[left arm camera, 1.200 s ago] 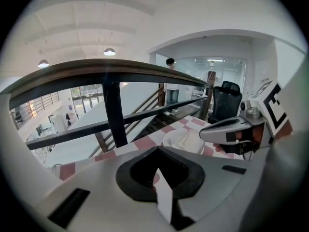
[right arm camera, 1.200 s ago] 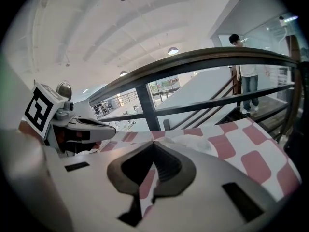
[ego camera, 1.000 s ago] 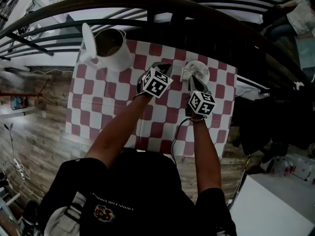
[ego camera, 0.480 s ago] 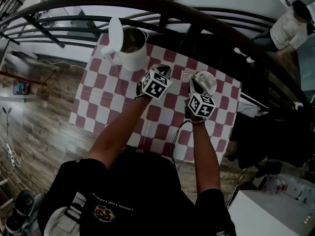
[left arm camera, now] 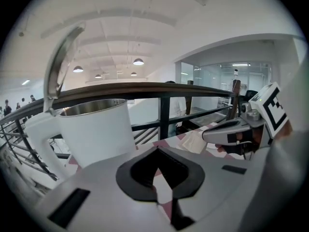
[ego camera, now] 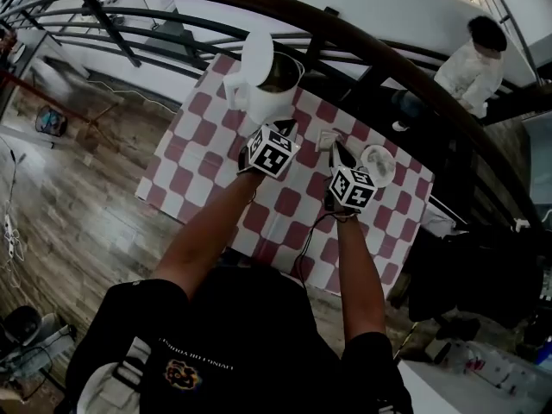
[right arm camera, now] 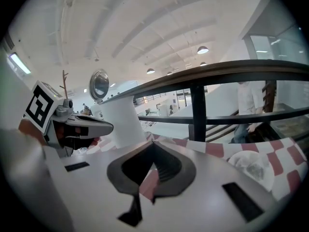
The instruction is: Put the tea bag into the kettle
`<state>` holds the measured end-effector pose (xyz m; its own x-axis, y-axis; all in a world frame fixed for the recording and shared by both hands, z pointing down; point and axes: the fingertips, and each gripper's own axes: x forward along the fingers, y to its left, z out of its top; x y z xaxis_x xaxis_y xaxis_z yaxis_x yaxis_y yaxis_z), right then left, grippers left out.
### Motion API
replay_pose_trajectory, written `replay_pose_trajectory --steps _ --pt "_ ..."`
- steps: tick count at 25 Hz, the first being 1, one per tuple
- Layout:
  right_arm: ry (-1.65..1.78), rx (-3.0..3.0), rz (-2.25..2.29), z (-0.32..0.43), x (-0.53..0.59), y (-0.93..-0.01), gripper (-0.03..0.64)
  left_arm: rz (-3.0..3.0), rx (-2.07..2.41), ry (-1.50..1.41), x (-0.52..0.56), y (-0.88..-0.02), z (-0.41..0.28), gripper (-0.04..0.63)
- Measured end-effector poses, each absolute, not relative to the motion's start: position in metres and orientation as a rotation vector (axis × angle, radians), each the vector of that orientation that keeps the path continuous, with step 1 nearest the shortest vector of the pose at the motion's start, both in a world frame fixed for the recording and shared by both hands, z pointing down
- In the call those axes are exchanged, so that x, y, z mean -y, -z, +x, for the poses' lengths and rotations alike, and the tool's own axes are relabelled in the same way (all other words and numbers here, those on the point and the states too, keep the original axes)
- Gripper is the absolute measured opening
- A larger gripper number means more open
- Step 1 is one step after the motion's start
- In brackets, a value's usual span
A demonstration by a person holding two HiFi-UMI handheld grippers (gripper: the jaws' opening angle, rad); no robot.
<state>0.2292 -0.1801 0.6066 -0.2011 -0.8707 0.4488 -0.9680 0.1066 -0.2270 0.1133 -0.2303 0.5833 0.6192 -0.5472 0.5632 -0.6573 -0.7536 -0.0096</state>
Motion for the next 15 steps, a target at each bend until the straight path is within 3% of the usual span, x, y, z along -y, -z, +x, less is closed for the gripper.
replay_pose_trajectory --steps 15 --pt "-0.668 2.309 1.612 0.115 0.206 -0.604 0.015 2.499 1.235 -0.782 0.235 -0.58 -0.013 -0.002"
